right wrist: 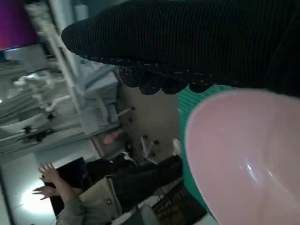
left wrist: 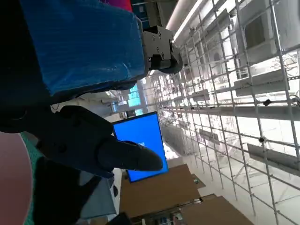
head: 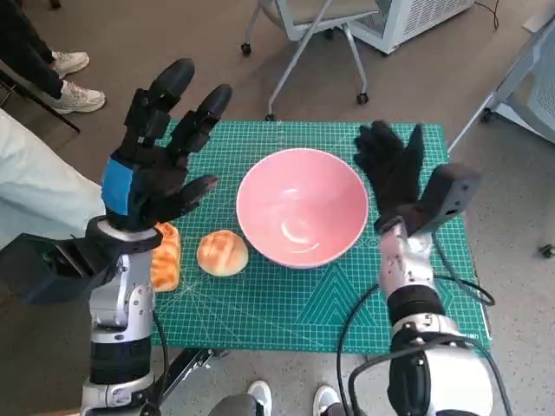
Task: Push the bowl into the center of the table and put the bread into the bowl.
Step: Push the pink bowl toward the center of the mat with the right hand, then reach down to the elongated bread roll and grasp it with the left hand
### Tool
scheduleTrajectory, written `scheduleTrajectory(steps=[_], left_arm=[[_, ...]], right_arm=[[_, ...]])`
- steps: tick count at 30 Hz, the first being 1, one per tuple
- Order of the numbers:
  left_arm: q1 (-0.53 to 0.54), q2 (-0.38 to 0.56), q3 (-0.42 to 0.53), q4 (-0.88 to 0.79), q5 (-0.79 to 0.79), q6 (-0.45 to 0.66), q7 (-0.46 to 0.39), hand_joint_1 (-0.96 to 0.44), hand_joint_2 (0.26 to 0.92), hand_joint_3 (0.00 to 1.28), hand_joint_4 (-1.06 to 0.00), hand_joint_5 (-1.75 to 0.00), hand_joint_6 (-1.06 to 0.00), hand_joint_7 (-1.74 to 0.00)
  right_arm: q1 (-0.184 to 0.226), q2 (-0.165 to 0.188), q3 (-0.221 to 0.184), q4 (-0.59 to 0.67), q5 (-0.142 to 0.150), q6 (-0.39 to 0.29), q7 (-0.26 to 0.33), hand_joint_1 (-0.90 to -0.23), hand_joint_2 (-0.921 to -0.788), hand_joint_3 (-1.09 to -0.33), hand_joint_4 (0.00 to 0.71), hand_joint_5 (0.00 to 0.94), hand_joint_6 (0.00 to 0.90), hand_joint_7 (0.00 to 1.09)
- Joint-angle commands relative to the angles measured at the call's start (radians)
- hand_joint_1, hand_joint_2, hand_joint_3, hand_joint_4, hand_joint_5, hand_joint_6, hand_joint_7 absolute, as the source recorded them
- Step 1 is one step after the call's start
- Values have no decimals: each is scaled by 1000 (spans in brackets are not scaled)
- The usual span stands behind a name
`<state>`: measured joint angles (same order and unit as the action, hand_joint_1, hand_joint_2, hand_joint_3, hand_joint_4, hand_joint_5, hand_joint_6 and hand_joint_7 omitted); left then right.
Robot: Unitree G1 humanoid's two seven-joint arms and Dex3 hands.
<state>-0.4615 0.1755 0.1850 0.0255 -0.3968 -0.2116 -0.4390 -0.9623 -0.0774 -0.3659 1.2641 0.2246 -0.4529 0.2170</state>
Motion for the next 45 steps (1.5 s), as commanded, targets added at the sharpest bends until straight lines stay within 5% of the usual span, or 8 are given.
scheduleTrajectory(steps=[1,6,12,19,26,45], left_arm=[[-6,-24,-5,0,3,-30,14,-513,921,206,-282,0,-18,-441],[-12,-45,-26,11,30,-60,27,-521,921,203,-253,-1,-5,-420],[-29,-46,-48,20,52,-65,28,-550,921,208,-248,-4,-5,-407],[-48,-35,-64,26,82,-73,26,-604,921,229,-248,-4,-5,-413],[-57,-25,-72,4,98,-65,33,-627,921,240,-247,-3,-5,-449],[-75,134,2,-9,139,-124,5,-637,921,174,-248,-2,-16,-486]], right_arm=[[27,-16,30,-51,-26,-99,44,-658,-921,-877,132,0,172,224],[70,-25,72,-160,-42,-221,102,-670,-921,-854,132,2,157,224],[145,-36,133,-371,-53,-287,145,-690,-921,-833,138,5,148,234],[239,-26,191,-656,-10,-241,183,-716,-921,-805,156,3,49,471],[304,-20,248,-845,15,-185,200,-719,-921,-791,168,5,26,560],[333,-27,269,-888,-2,-145,173,-732,-921,-773,179,7,5,613]])
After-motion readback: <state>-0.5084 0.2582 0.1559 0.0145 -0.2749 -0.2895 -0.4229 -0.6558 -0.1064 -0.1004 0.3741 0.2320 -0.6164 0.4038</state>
